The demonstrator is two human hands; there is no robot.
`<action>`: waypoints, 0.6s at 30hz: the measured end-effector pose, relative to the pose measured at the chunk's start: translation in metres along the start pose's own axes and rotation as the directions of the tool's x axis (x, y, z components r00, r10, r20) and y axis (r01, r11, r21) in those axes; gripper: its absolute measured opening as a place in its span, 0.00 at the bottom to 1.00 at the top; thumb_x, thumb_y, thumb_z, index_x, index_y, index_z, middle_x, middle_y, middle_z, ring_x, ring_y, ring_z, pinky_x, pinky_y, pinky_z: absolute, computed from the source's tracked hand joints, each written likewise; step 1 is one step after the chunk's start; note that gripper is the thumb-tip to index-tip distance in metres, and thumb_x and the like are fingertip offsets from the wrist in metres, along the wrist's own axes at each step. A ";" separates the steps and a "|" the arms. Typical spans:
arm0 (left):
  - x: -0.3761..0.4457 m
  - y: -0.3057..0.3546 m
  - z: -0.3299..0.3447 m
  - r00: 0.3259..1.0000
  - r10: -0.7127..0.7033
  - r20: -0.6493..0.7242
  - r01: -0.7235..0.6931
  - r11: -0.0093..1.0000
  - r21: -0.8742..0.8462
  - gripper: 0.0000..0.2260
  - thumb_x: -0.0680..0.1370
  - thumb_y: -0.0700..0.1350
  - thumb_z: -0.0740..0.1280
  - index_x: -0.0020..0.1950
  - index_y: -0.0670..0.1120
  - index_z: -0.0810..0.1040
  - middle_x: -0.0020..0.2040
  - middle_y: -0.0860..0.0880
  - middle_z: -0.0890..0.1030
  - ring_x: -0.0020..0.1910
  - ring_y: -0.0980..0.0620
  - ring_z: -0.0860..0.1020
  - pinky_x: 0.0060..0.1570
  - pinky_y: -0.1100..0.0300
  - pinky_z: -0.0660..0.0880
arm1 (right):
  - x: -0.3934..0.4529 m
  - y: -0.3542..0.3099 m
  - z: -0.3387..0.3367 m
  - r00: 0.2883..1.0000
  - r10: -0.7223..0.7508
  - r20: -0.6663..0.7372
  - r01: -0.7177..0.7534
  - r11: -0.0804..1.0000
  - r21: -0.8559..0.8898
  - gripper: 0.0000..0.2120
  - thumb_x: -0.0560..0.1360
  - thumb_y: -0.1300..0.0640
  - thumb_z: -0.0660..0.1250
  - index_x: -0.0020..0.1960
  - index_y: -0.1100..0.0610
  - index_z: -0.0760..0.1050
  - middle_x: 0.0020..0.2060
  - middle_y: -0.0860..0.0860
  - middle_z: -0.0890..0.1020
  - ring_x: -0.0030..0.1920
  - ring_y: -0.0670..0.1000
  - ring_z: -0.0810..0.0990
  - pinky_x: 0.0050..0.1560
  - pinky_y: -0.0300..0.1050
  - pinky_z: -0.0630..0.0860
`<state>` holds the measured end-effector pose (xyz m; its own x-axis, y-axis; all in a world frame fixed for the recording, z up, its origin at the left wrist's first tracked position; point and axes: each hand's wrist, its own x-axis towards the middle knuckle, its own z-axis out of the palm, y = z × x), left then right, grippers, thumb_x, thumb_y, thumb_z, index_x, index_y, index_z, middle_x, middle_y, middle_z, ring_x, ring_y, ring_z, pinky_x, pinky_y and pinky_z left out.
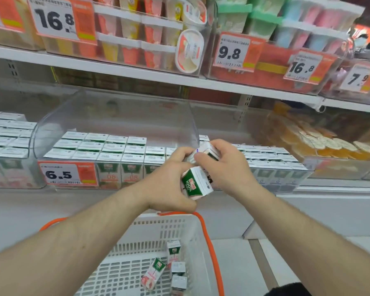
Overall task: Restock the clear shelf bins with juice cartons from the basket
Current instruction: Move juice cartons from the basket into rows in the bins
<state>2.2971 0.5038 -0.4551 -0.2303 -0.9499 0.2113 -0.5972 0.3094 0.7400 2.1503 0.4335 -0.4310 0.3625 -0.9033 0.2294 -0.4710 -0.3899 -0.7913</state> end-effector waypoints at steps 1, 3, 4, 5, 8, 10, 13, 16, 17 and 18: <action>0.007 0.001 0.003 1.000 -0.001 -0.007 0.001 1.000 0.025 0.15 0.60 0.45 0.71 0.46 0.49 0.80 0.67 0.56 0.61 0.56 0.61 0.74 0.52 0.67 0.70 | 0.007 0.003 -0.006 0.999 -0.015 -0.039 0.013 0.998 -0.058 0.05 0.72 0.53 0.70 0.42 0.54 0.77 0.34 0.47 0.79 0.35 0.46 0.76 0.33 0.38 0.71; 0.019 0.003 0.007 0.999 -0.001 -0.048 0.007 0.992 0.124 0.15 0.59 0.49 0.70 0.44 0.58 0.79 0.71 0.59 0.60 0.73 0.59 0.58 0.67 0.58 0.54 | 0.022 0.003 -0.020 0.989 -0.058 -0.137 0.045 0.994 -0.097 0.04 0.71 0.56 0.68 0.38 0.56 0.77 0.30 0.46 0.77 0.31 0.43 0.72 0.29 0.34 0.67; 0.025 0.005 0.009 0.997 -0.016 -0.080 0.028 0.988 0.149 0.12 0.58 0.50 0.70 0.40 0.61 0.76 0.74 0.59 0.59 0.75 0.62 0.50 0.67 0.58 0.47 | 0.031 0.002 -0.029 0.978 -0.074 -0.196 0.057 0.994 -0.092 0.04 0.71 0.57 0.68 0.37 0.55 0.77 0.29 0.45 0.76 0.30 0.41 0.72 0.28 0.32 0.65; 0.029 0.006 0.011 0.993 -0.041 -0.110 0.058 0.985 0.161 0.10 0.58 0.51 0.70 0.36 0.60 0.74 0.75 0.60 0.58 0.75 0.63 0.46 0.67 0.57 0.42 | 0.042 0.002 -0.038 0.965 -0.087 -0.248 0.064 0.993 -0.099 0.05 0.71 0.57 0.67 0.37 0.53 0.76 0.29 0.44 0.75 0.30 0.41 0.72 0.28 0.31 0.65; 0.039 -0.001 0.021 0.984 -0.114 -0.134 0.145 0.959 0.245 0.10 0.57 0.54 0.68 0.34 0.58 0.71 0.76 0.62 0.59 0.77 0.60 0.47 0.71 0.54 0.38 | 0.086 0.009 -0.052 0.960 -0.073 -0.272 0.020 0.981 -0.194 0.05 0.73 0.54 0.66 0.39 0.51 0.72 0.34 0.45 0.74 0.36 0.46 0.72 0.37 0.42 0.67; 0.040 -0.008 0.026 0.984 -0.123 -0.126 0.157 0.939 0.307 0.11 0.57 0.55 0.68 0.35 0.58 0.70 0.75 0.62 0.61 0.76 0.59 0.51 0.71 0.54 0.39 | 0.119 0.022 -0.051 0.972 -0.045 -0.230 -0.026 0.955 -0.297 0.04 0.73 0.53 0.66 0.43 0.53 0.74 0.40 0.50 0.77 0.43 0.55 0.75 0.40 0.45 0.68; 0.040 -0.010 0.028 0.980 -0.133 -0.147 0.170 0.945 0.280 0.10 0.57 0.55 0.68 0.33 0.58 0.70 0.73 0.64 0.62 0.74 0.60 0.56 0.66 0.57 0.46 | 0.154 0.043 -0.043 0.992 0.059 -0.108 -0.101 0.892 -0.440 0.15 0.74 0.52 0.67 0.58 0.56 0.78 0.55 0.56 0.81 0.55 0.59 0.78 0.51 0.46 0.74; 0.041 -0.007 0.026 0.980 -0.147 -0.135 0.175 0.957 0.231 0.10 0.57 0.55 0.68 0.33 0.57 0.69 0.72 0.65 0.63 0.73 0.61 0.58 0.64 0.56 0.49 | 0.169 0.052 -0.033 0.980 0.176 0.088 -0.111 0.863 -0.493 0.15 0.74 0.52 0.69 0.57 0.59 0.79 0.57 0.58 0.81 0.52 0.57 0.79 0.55 0.50 0.77; 0.041 -0.006 0.025 0.981 -0.151 -0.124 0.175 0.961 0.215 0.10 0.57 0.55 0.68 0.32 0.57 0.69 0.71 0.65 0.63 0.72 0.61 0.59 0.65 0.55 0.50 | 0.172 0.054 -0.030 0.967 0.209 0.148 -0.113 0.867 -0.485 0.11 0.74 0.52 0.70 0.53 0.58 0.79 0.55 0.56 0.82 0.50 0.55 0.80 0.53 0.50 0.78; 0.042 -0.005 0.024 0.981 -0.156 -0.115 0.177 0.965 0.194 0.09 0.57 0.54 0.68 0.32 0.57 0.69 0.71 0.65 0.64 0.71 0.62 0.60 0.65 0.54 0.51 | 0.174 0.055 -0.028 0.953 0.229 0.196 -0.110 0.870 -0.481 0.09 0.73 0.52 0.70 0.50 0.57 0.80 0.54 0.55 0.82 0.49 0.53 0.79 0.50 0.48 0.78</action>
<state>2.2721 0.4637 -0.4655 -0.0440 -0.9853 0.1651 -0.7662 0.1393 0.6273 2.1654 0.2504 -0.4187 0.3956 -0.9154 -0.0739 -0.8363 -0.3258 -0.4411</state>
